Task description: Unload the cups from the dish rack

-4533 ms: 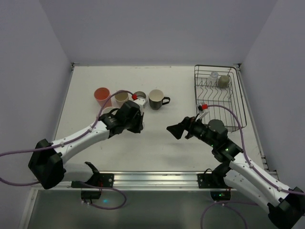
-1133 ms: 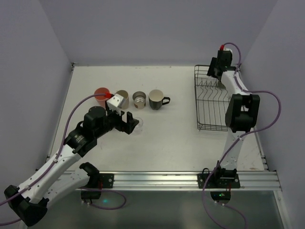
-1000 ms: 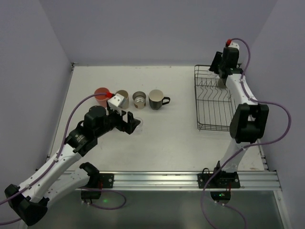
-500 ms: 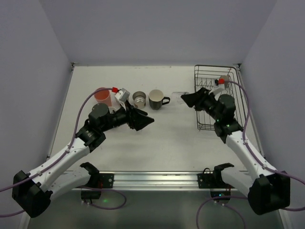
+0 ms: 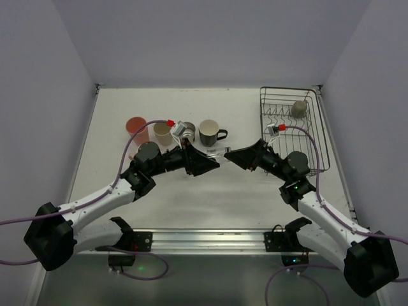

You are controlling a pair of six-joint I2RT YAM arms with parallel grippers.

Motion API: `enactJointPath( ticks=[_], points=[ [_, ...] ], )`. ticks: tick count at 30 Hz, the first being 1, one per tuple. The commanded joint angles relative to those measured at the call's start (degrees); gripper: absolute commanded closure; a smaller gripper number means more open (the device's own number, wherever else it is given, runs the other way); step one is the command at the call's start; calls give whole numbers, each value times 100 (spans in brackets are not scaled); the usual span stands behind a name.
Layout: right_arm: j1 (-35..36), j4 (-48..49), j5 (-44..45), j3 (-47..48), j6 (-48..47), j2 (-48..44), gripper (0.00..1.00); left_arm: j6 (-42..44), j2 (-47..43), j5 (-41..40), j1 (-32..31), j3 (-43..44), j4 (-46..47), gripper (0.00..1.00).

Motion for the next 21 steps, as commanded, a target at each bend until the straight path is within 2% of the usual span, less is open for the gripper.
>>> enactJointPath(
  ticks=[1,3,4,6,8,9,10,11,12,13,14,15,17,18,21],
  points=[
    [135,1088,-317,-12,392,315,73,-150,67,-53,-124,229,656,48],
    [188,1327,-396,-74,559,438,73,-133,129,-61,-150,255,709,60],
    [197,1485,-405,-83,603,526,72,-124,129,-79,-150,255,726,82],
    [232,1557,-414,-109,656,606,72,-36,77,-210,-150,246,700,98],
    [241,1671,-406,-161,682,685,64,147,-2,-377,-159,273,411,100],
    [249,1689,-388,-188,683,676,56,270,-72,-430,-159,368,210,100],
    [241,1610,-301,-214,639,642,35,394,-117,-491,-150,430,-305,100],
    [241,1470,-248,-241,552,546,25,717,-169,-718,-159,509,-633,100],
    [249,1069,-169,-232,316,475,18,911,-265,-895,-150,719,-1497,100],
    [241,812,-133,-206,166,405,6,1113,-293,-1070,-150,851,-2011,100],
    [241,523,-63,-197,-158,230,2,1533,-336,-1490,-159,1131,-2468,100],
    [249,-46,24,-188,-335,124,1,1729,-337,-1712,-150,1273,-3473,100],
    [241,-567,332,-215,-678,-200,1,2246,-311,-2412,-159,1546,-4323,100],
    [249,-1022,437,-232,-949,-307,1,2388,-232,-2687,-159,1817,-5076,100],
    [249,-1788,850,-267,-1372,-719,1,2802,-3,-3672,-150,2197,-6046,100]
  ],
)
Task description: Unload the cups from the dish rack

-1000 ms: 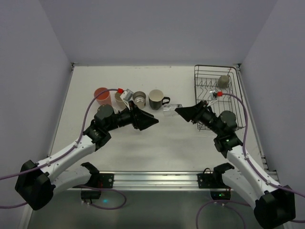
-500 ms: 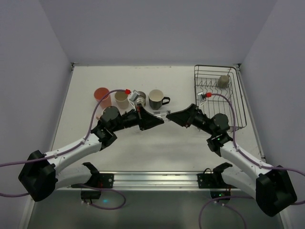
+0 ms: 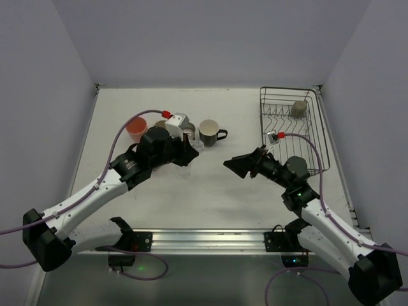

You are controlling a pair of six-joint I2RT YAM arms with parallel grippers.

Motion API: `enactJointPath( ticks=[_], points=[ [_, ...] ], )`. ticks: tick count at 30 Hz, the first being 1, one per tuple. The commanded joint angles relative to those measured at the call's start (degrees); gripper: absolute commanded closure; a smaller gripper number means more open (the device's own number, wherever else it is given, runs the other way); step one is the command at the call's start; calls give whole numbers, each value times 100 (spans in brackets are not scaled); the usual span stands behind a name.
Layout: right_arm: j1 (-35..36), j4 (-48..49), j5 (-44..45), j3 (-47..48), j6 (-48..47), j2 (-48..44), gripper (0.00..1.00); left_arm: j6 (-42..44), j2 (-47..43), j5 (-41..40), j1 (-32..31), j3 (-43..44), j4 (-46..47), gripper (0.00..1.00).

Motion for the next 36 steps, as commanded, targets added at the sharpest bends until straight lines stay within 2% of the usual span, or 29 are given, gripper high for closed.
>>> enactJointPath(
  ticks=[1,4,9,30,36],
  points=[
    [5,-1284,743,-36,-991,-463,1,995,300,-1570,1,643,-1975,100],
    [5,-1820,1104,-1,-1229,-771,1,1206,635,-1765,-8,828,-2398,100],
    [-4,-2322,1501,52,-1581,-1043,1,1427,1277,-1854,1,1057,-2539,100],
    [5,-2120,1642,-141,-1590,-894,2,1805,2253,-1722,-8,1611,-2873,100],
    [-4,-2138,1686,-150,-1599,-903,2,1936,2411,-1696,1,1708,-3022,97]
  ],
)
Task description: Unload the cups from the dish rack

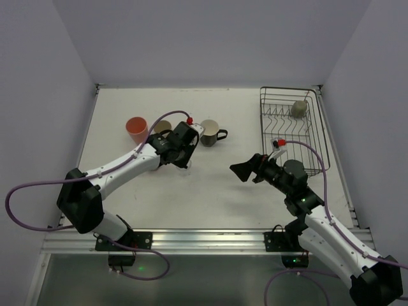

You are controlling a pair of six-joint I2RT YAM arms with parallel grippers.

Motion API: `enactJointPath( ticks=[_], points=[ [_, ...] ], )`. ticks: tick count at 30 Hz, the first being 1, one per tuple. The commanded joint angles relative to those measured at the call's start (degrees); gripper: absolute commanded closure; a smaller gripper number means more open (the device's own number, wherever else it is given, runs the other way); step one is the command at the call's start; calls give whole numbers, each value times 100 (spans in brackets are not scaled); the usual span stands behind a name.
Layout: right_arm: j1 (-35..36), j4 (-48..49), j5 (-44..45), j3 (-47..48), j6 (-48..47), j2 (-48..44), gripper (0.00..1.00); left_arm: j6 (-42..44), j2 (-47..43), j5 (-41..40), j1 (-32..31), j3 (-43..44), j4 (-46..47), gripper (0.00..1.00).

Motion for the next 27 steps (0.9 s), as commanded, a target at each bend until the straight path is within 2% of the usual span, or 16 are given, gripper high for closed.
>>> enactJointPath(
  ticks=[1,15,27],
  points=[
    [2,105,182,-1,-121,-38,2,269,116,108,-4,324,-223,96],
    [2,104,226,16,-130,41,2,524,371,318,-12,509,-486,85],
    [-6,104,243,34,-157,85,2,524,327,354,-65,632,-645,85]
  ],
)
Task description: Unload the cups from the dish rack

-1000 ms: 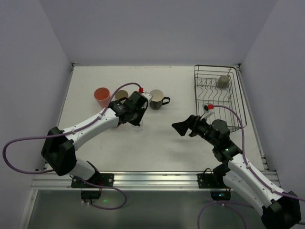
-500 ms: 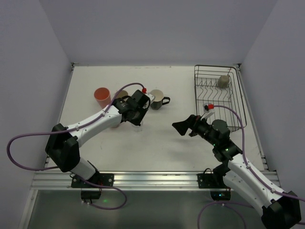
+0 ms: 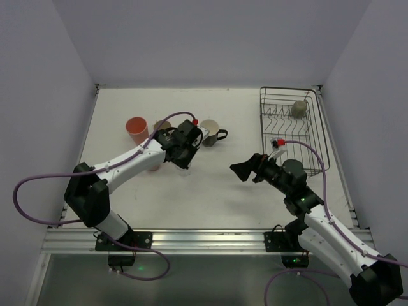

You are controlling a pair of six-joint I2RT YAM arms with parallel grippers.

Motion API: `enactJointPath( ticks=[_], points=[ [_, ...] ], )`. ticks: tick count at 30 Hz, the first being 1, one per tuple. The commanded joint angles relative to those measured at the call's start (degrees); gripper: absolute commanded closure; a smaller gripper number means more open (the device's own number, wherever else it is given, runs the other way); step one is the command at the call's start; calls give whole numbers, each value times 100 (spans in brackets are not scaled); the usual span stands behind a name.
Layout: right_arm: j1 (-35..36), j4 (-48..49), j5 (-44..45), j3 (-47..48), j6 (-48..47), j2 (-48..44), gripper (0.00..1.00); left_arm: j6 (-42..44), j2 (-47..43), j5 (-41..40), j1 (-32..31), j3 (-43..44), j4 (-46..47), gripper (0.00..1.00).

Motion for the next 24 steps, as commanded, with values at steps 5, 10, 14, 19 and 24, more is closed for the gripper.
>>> enactJointPath(
  ticks=[5,10,14,19,24],
  points=[
    [0,137,136,34,-106,24,2,181,79,217,-59,124,-100,78],
    [-9,137,119,51,-115,86,2,181,220,155,-59,151,-56,65],
    [0,120,180,60,-124,86,2,137,290,-64,-59,151,-82,55],
    [-9,146,207,69,-124,138,2,23,159,-258,-67,230,-30,37],
    [0,173,215,148,-54,253,2,-153,-437,-425,-85,292,425,20]
  ],
)
